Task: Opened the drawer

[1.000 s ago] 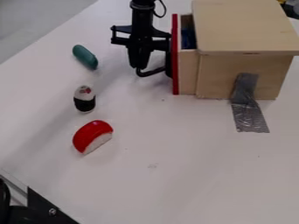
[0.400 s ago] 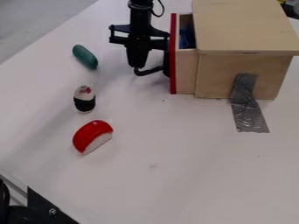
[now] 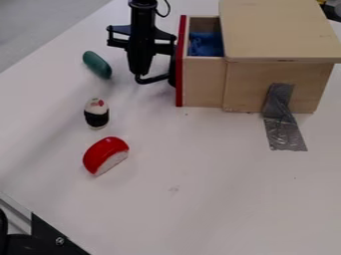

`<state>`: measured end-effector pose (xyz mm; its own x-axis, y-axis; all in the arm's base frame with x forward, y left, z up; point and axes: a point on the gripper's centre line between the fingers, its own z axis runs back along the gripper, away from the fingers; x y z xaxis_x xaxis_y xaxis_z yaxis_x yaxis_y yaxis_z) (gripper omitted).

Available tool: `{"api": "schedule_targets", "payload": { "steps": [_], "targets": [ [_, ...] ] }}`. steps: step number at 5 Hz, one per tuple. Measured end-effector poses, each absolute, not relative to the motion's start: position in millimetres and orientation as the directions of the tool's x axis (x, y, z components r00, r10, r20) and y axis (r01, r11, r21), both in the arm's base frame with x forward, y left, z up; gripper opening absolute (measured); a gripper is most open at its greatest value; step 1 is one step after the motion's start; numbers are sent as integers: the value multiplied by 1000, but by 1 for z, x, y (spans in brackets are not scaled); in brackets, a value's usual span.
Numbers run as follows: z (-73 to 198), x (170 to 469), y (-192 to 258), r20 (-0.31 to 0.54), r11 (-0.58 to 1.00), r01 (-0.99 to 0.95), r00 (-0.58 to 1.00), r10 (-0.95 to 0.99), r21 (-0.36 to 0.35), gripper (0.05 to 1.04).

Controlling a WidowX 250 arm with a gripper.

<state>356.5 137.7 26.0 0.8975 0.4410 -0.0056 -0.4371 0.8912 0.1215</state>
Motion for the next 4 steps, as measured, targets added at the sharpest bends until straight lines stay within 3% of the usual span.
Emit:
{"api": "schedule_targets", "payload": {
  "steps": [4],
  "targets": [
    [33,348,142,-23,883,-454,888,459,116,119]
  ]
}}
